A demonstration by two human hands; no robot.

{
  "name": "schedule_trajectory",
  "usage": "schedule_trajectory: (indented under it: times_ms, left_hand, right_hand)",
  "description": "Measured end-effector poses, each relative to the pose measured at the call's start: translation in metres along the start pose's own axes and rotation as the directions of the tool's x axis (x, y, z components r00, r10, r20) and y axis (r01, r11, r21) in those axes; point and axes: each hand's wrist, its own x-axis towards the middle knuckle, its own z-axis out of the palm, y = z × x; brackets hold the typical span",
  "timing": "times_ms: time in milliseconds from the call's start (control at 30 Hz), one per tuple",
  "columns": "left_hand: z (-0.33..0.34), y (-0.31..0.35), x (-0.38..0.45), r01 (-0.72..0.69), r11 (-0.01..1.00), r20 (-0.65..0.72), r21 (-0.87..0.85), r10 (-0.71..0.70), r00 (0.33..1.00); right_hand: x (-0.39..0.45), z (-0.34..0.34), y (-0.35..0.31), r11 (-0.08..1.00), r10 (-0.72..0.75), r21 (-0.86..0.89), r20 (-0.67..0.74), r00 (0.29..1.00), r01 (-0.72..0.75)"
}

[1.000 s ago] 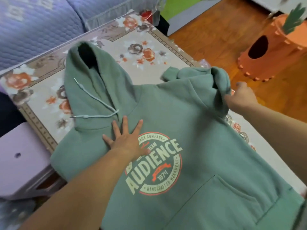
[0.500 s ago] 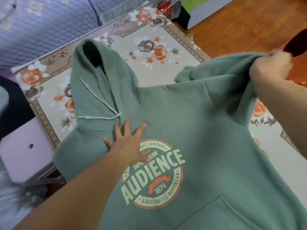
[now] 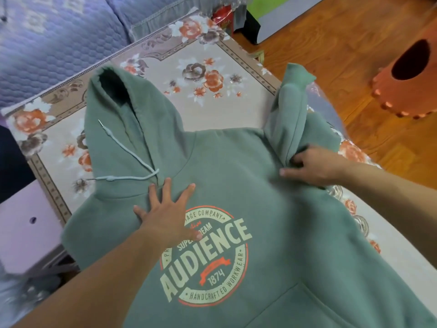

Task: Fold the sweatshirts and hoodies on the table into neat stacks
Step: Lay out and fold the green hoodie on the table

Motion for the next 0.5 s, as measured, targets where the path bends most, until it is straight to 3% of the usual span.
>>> schedule_trajectory:
  times_ms: [100, 133, 200, 267, 400, 500]
  left_hand:
    - [0.001, -0.001, 0.001, 0.003, 1.000, -0.002, 0.002, -0.003, 1.000]
    - [0.001, 0.000, 0.001, 0.002, 1.000, -0.003, 0.007, -0.002, 1.000]
    - [0.001, 0.000, 0.001, 0.001, 1.000, -0.006, 0.011, -0.001, 1.000]
    - [0.001, -0.001, 0.001, 0.000, 1.000, -0.001, 0.005, 0.000, 1.000]
    - [0.000, -0.003, 0.002, 0.000, 1.000, 0.003, 0.019, 0.000, 1.000]
    - [-0.001, -0.001, 0.001, 0.002, 1.000, 0.010, 0.027, -0.002, 1.000]
  right_hand:
    - [0.013, -0.033, -0.022, 0.839, 0.291, 0.528, -0.234, 0.928, -0.130]
    - [0.020, -0.042, -0.028, 0.736, 0.365, 0.664, -0.223, 0.904, -0.133]
    - [0.034, -0.051, -0.041, 0.482, 0.427, 0.859, -0.062, 0.902, -0.169]
    - [0.052, -0.052, -0.050, 0.317, 0.400, 0.921, 0.084, 0.912, -0.224]
    - [0.072, -0.043, -0.040, 0.279, 0.427, 0.927, 0.113, 0.897, -0.250]
    - [0.063, -0.059, 0.009, 0.331, 0.441, 0.943, -0.125, 0.889, -0.032]
